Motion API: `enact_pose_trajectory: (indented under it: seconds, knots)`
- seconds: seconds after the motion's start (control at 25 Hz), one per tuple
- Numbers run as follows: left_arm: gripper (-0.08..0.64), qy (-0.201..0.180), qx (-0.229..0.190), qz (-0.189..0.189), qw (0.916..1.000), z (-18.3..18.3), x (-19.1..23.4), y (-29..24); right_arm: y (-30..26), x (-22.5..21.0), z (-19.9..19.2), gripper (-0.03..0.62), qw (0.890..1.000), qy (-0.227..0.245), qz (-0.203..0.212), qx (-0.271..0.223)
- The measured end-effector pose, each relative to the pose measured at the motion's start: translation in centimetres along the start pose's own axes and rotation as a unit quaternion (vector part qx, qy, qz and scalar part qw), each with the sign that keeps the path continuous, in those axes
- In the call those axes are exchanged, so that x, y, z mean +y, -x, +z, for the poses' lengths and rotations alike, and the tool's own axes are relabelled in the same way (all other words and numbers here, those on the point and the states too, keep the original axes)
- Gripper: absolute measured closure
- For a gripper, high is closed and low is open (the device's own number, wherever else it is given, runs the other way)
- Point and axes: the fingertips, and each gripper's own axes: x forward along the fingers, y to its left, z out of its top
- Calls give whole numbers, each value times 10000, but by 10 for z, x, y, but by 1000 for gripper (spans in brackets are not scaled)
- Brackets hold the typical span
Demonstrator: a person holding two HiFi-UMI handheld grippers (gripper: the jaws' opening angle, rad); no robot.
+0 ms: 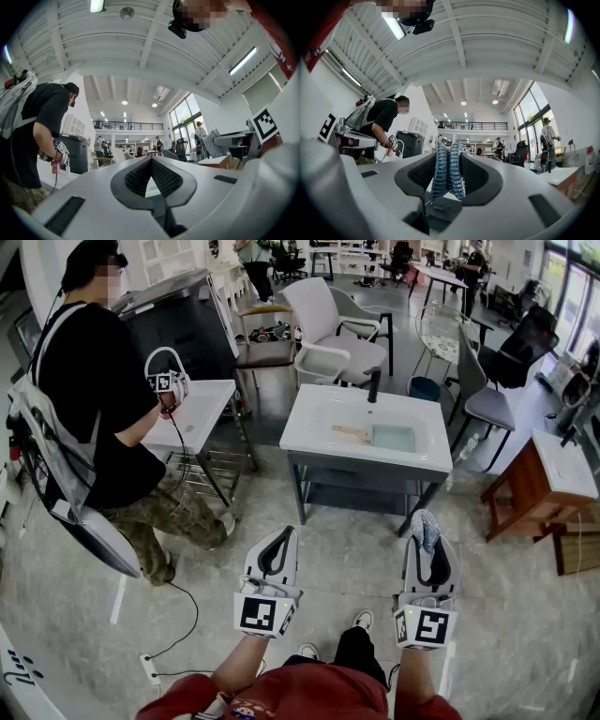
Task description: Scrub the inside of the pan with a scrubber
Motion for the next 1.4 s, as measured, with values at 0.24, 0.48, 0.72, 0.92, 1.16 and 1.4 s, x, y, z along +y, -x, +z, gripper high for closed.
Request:
enact_pose_trajectory:
  seconds: [0.24, 0.48, 0.72, 0.92, 1.16, 1.4]
  knots:
    - [546, 14, -133, 15, 9999, 10, 4, 31, 23, 23, 13, 420, 9999, 65, 60, -80]
    - [546, 31, -234, 7, 9997, 17, 0, 44, 34, 30, 19, 420, 9998, 87, 110, -132]
    - [546, 56, -140, 102, 9998, 13, -2, 50, 40, 20, 17, 417, 9999, -22, 25, -145]
    - [546, 100, -106, 158, 9998, 7, -3, 34, 29, 4, 12, 417, 9999, -67, -22, -153]
    - [546, 140, -109, 124, 9998, -1, -15, -9, -2, -22, 2, 416, 9999, -22, 22, -138]
    - [546, 150, -172, 107, 9997, -4, -28, -63, -41, -58, -11, 416, 9999, -13, 37, -109]
